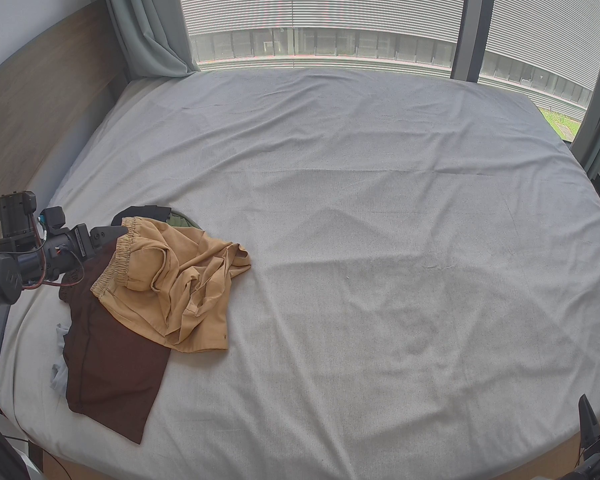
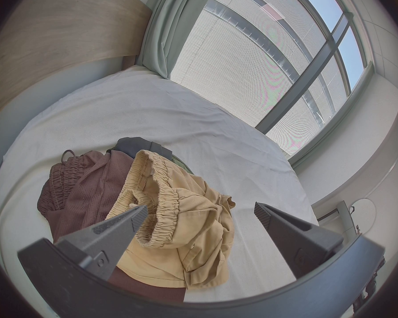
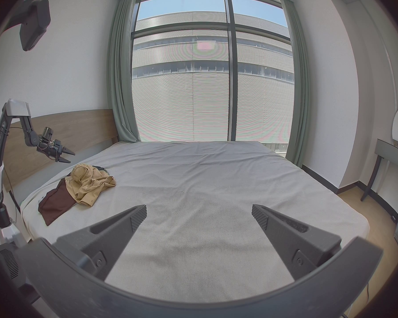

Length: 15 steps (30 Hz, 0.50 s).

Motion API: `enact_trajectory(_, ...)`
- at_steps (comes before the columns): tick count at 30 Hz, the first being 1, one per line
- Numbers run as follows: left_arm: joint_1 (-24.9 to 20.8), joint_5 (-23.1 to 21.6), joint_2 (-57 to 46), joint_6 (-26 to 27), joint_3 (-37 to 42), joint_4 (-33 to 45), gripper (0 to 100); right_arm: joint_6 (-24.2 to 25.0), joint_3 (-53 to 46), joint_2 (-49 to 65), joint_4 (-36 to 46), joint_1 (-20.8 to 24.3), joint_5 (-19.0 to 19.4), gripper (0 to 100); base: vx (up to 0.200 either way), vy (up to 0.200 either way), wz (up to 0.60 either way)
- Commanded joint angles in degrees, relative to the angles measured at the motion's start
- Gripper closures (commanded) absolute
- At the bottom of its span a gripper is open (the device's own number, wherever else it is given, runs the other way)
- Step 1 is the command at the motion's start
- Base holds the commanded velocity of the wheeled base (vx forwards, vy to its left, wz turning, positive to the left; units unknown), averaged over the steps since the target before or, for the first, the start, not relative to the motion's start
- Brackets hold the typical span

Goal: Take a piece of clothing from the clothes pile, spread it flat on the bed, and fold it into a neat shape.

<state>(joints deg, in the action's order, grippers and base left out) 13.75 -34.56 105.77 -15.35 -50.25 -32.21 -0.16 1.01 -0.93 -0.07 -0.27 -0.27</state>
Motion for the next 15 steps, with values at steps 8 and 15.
enact_trajectory(8,-0.5,0.5,7.1,-0.1,-2.6,-2.8,0,0.0,-0.8,0.9,0.0,0.0,0.0,0,0.000,0.000,0.00)
enact_trajectory(15,-1.8,0.2,8.4,-0.3,-3.5,-3.3,0,0.0,-0.9,0.9,0.0,-0.1,0.0,0,0.000,0.000,0.00)
